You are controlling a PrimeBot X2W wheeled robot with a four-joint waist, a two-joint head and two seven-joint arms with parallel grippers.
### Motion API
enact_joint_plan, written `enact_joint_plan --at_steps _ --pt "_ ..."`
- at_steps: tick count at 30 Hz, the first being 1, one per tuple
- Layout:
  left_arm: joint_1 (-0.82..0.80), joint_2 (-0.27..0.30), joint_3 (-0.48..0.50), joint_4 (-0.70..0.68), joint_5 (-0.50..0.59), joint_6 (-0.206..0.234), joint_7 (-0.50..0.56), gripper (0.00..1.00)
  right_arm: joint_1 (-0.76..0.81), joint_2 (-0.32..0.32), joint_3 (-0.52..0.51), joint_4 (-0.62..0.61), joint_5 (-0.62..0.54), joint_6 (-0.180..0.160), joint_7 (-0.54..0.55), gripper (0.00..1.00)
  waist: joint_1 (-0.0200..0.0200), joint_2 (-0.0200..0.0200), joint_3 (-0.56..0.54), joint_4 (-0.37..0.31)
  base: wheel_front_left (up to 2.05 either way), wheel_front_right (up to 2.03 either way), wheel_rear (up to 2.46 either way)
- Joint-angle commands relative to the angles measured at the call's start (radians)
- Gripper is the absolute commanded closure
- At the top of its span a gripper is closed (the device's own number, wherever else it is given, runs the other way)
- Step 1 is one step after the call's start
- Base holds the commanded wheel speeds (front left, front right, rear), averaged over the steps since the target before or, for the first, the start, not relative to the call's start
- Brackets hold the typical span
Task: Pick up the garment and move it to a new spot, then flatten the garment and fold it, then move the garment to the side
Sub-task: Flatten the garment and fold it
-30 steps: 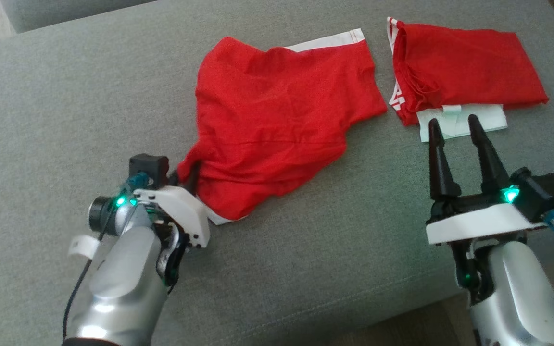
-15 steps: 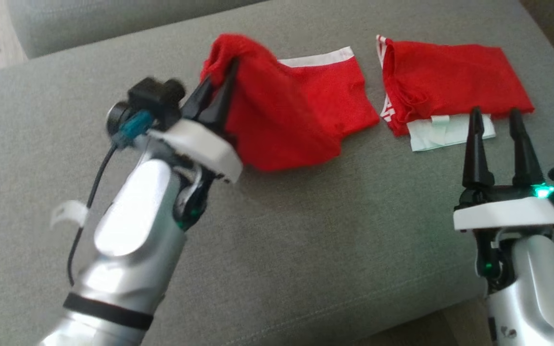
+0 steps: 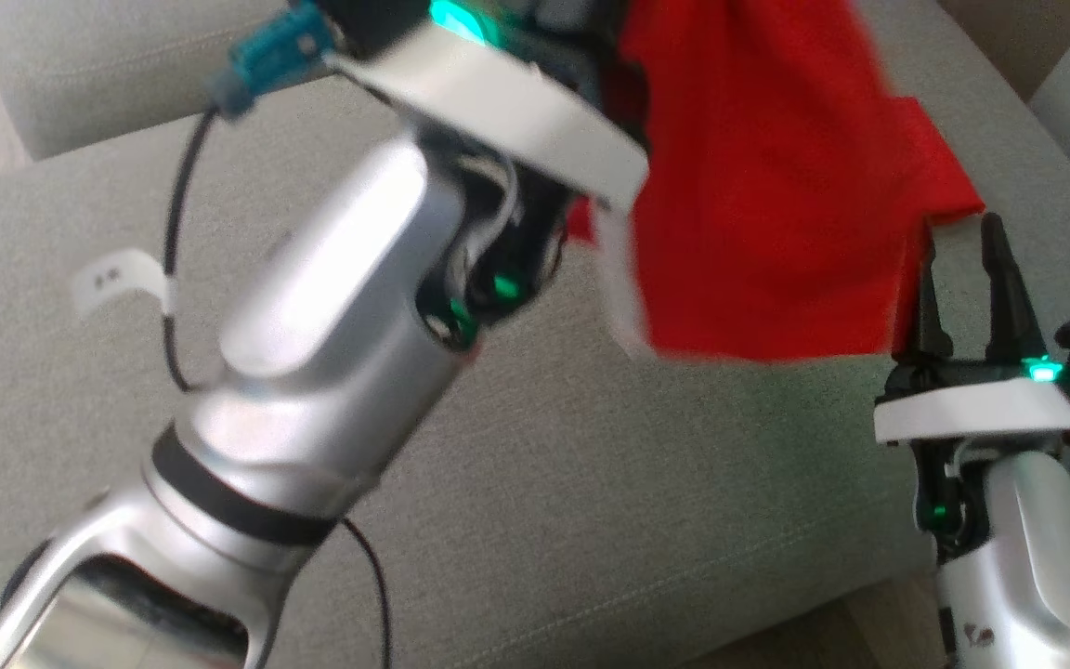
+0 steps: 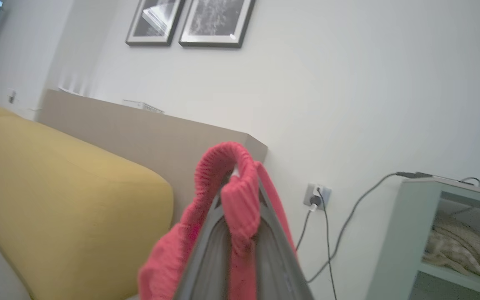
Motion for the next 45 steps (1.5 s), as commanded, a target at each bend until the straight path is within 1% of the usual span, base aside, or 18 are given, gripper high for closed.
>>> enact_joint_plan --at_steps 1,3,6,11,13,16,20,24,25,26,30,34,38,39,40,45 --pt "-0.035 0.020 0.044 -0.008 -0.002 0.010 -0.007 1.00 -0.054 -0.001 0.024 -0.033 0.007 0.003 -0.010 0.00 0.0000 -0.0001 0.005 0.004 0.00 0.00 0.00" --pt "-0.033 0.021 0.062 0.048 0.001 0.031 -0.018 1.00 -0.055 -0.001 0.024 -0.036 0.008 0.003 -0.011 0.00 0.0000 -0.0001 0.015 0.013 0.00 0.00 0.00" --pt "0.005 0.045 0.098 0.149 0.014 0.036 -0.029 1.00 -0.053 -0.001 0.025 -0.039 0.006 0.003 -0.012 0.00 0.0000 -0.0001 0.031 0.028 0.00 0.00 0.00" --pt "0.093 0.119 0.128 0.326 0.060 0.007 -0.035 1.00 -0.057 -0.001 0.025 -0.047 -0.001 0.003 -0.012 0.00 0.0000 -0.0001 0.059 0.050 0.00 0.00 0.00" --pt "0.120 0.142 0.142 0.379 0.091 -0.006 -0.036 1.00 -0.061 -0.001 0.021 -0.050 -0.006 0.003 -0.012 0.00 0.0000 -0.0001 0.072 0.061 0.00 0.00 0.00" --pt "0.152 0.168 0.171 0.453 0.139 -0.013 -0.036 1.00 -0.068 -0.001 0.024 -0.053 -0.014 0.003 -0.009 0.00 0.0000 -0.0001 0.088 0.075 0.00 0.00 0.00" --pt "0.179 0.180 0.214 0.532 0.187 -0.022 -0.036 1.00 -0.073 -0.001 0.034 -0.060 -0.018 0.003 -0.002 0.00 0.0000 -0.0001 0.105 0.092 0.00 0.00 0.00" --pt "0.192 0.172 0.247 0.600 0.210 -0.037 -0.036 1.00 -0.074 -0.001 0.044 -0.066 -0.025 0.003 0.007 0.00 0.0000 -0.0001 0.116 0.112 0.00 0.00 0.00" --pt "0.192 0.170 0.258 0.610 0.216 -0.037 -0.036 0.55 -0.074 -0.001 0.046 -0.068 -0.026 0.003 0.009 0.00 0.0000 -0.0001 0.118 0.117 0.00 0.00 0.00" --pt "0.192 0.168 0.269 0.619 0.222 -0.037 -0.036 0.00 -0.074 -0.001 0.048 -0.069 -0.027 0.003 0.011 0.00 0.0000 -0.0001 0.120 0.122 0.00 0.00 0.00" --pt "0.195 0.160 0.318 0.616 0.251 -0.043 -0.036 0.00 -0.072 -0.001 0.051 -0.070 -0.032 0.003 0.018 0.00 0.0000 -0.0001 0.117 0.143 0.00 0.00 0.00" --pt "0.218 0.164 0.382 0.570 0.287 -0.051 -0.036 0.00 -0.066 -0.001 0.058 -0.068 -0.036 0.003 0.023 0.00 0.0000 -0.0001 0.103 0.162 0.00 0.00 0.00" --pt "0.275 0.169 0.452 0.474 0.336 -0.061 -0.036 0.00 -0.055 -0.001 0.057 -0.064 -0.038 0.003 0.026 0.00 0.0000 -0.0001 0.078 0.183 0.00 0.00 0.00" --pt "0.320 0.168 0.482 0.411 0.365 -0.068 -0.036 0.00 -0.045 -0.001 0.062 -0.063 -0.044 0.003 0.028 0.00 0.0000 -0.0001 0.062 0.196 0.00 0.00 0.00" --pt "0.320 0.168 0.482 0.411 0.365 -0.068 -0.036 0.00 -0.045 -0.001 0.062 -0.063 -0.044 0.003 0.028 0.00 0.0000 -0.0001 0.062 0.196 0.00 0.00 0.00" --pt "0.472 0.147 0.544 0.231 0.442 -0.080 -0.036 0.00 -0.008 -0.001 0.061 -0.057 -0.062 0.003 0.029 0.00 0.0000 -0.0001 0.017 0.234 0.00 0.00 0.00"
